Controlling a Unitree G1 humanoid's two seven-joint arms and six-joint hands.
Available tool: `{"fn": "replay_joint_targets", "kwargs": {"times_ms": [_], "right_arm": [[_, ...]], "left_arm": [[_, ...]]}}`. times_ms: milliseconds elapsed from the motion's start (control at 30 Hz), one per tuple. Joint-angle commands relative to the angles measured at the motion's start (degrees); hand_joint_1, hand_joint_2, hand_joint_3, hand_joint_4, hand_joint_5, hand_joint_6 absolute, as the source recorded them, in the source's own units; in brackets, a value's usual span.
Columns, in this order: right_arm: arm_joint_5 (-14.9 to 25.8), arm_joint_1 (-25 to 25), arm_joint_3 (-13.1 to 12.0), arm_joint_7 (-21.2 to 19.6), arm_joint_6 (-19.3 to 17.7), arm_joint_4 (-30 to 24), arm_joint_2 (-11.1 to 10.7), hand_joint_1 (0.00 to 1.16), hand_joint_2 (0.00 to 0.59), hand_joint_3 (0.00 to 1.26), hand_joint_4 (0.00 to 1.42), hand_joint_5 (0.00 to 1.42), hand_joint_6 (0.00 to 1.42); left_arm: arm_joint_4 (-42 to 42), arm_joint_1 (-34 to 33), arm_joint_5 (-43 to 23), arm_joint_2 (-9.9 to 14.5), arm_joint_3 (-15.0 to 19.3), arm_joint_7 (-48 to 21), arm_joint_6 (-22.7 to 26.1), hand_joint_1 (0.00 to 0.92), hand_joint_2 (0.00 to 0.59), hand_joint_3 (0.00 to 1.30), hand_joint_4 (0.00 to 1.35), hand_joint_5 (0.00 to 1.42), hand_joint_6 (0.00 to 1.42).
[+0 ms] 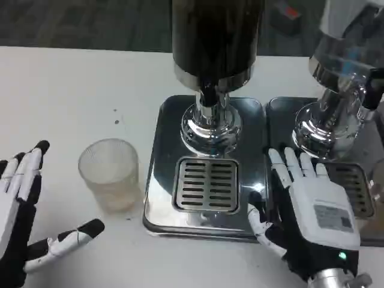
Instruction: Grasp the cup under the faucet to collect the drink, then remove the cup.
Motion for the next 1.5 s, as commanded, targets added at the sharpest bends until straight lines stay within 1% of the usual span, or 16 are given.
{"fn": "replay_joint_targets", "kwargs": {"times_ms": [33,433,567,600,633,700,767,833,867,967,1067,1133,1200,1333,1500], "right_arm": [[-0.3,0.3,0.1,-0.1,0.2,-0.7,-0.1,0.35,0.535,0.07,0.00,0.00,0.00],[0.0,0.3,0.1,-0.4,0.3,-0.3,0.4,0.36,0.535,0.07,0.00,0.00,0.00],[0.0,0.5,0.1,-0.6,0.4,-0.3,0.6,0.36,0.535,0.07,0.00,0.00,0.00],[0.0,0.5,0.0,-0.7,0.4,-0.3,0.6,0.36,0.535,0.07,0.00,0.00,0.00],[0.0,0.5,0.0,-0.7,0.4,-0.3,0.7,0.36,0.535,0.07,0.00,0.00,0.00],[0.1,0.6,-0.1,-0.6,0.5,-0.3,0.7,0.36,0.535,0.07,0.00,0.00,0.00],[0.2,0.6,-0.1,-0.6,0.5,-0.3,0.8,0.36,0.535,0.07,0.00,0.00,0.00],[0.2,0.5,-0.1,-0.6,0.5,-0.3,0.9,0.36,0.535,0.07,0.00,0.00,0.00],[0.2,0.5,-0.1,-0.6,0.5,-0.3,0.9,0.36,0.535,0.07,0.00,0.00,0.00],[0.1,0.3,-0.2,-0.5,0.6,-0.3,0.9,0.36,0.535,0.07,0.00,0.00,0.00],[0.3,0.2,-0.3,-0.4,0.7,-0.3,1.0,0.36,0.534,0.07,0.00,0.00,0.00],[0.4,0.2,-0.3,-0.3,0.7,-0.4,1.0,0.36,0.533,0.07,0.00,0.00,0.00],[0.4,0.1,-0.4,-0.4,0.7,-0.3,1.1,0.36,0.532,0.07,0.00,0.00,0.00],[0.3,0.2,-0.3,-0.5,0.9,-0.4,1.2,0.36,0.532,0.06,0.00,0.00,0.00],[0.3,0.3,-0.2,-0.5,0.9,-0.3,1.5,0.36,0.532,0.06,0.00,0.00,0.00]], "left_arm": [[-0.2,-0.1,-0.1,0.1,-0.4,-0.2,-0.2,0.000,0.063,0.00,0.00,0.04,0.00],[-0.1,0.0,-0.3,-0.1,-0.4,-0.2,-0.1,0.000,0.064,0.00,0.00,0.04,0.00],[0.1,-0.2,-1.5,-0.6,-0.1,-0.6,-0.1,0.000,0.064,0.00,0.00,0.04,0.00],[0.1,-0.3,-2.0,-0.6,0.1,-0.8,-0.1,0.000,0.065,0.00,0.00,0.07,0.05],[0.2,-0.4,-2.3,-0.7,0.1,-1.0,-0.1,0.000,0.065,0.00,0.00,0.11,0.12],[0.1,-0.9,-4.3,-0.6,0.3,-3.0,0.3,0.000,0.067,0.00,0.00,0.14,0.17],[-0.2,-1.4,-5.2,-0.2,0.4,-5.1,1.0,0.000,0.063,0.00,0.00,0.13,0.15],[0.1,-2.3,-5.5,0.1,0.1,-6.8,1.4,0.000,0.056,0.00,0.00,0.06,0.07],[1.0,-3.1,-6.0,0.0,0.0,-7.6,1.2,0.000,0.038,0.00,0.00,0.01,0.02],[4.1,-5.1,-9.0,-1.0,0.1,-8.9,-0.6,0.000,0.010,0.00,0.00,0.00,0.00],[10.4,-9.2,-12.1,-2.2,-0.8,-10.5,-2.9,0.000,0.001,0.00,0.00,0.00,0.00],[15.6,-12.4,-14.7,-3.7,-1.4,-11.7,-6.0,0.000,0.000,0.00,0.00,0.00,0.00],[19.9,-14.7,-16.3,-4.3,-1.9,-12.6,-8.5,0.000,0.000,0.00,0.00,0.00,0.00],[26.6,-19.0,-16.6,-4.3,-3.4,-13.0,-12.5,0.000,0.000,0.00,0.00,0.00,0.00],[31.7,-22.5,-16.1,-4.8,-4.9,-12.6,-15.0,0.003,0.000,0.00,0.00,0.00,0.00]]}}
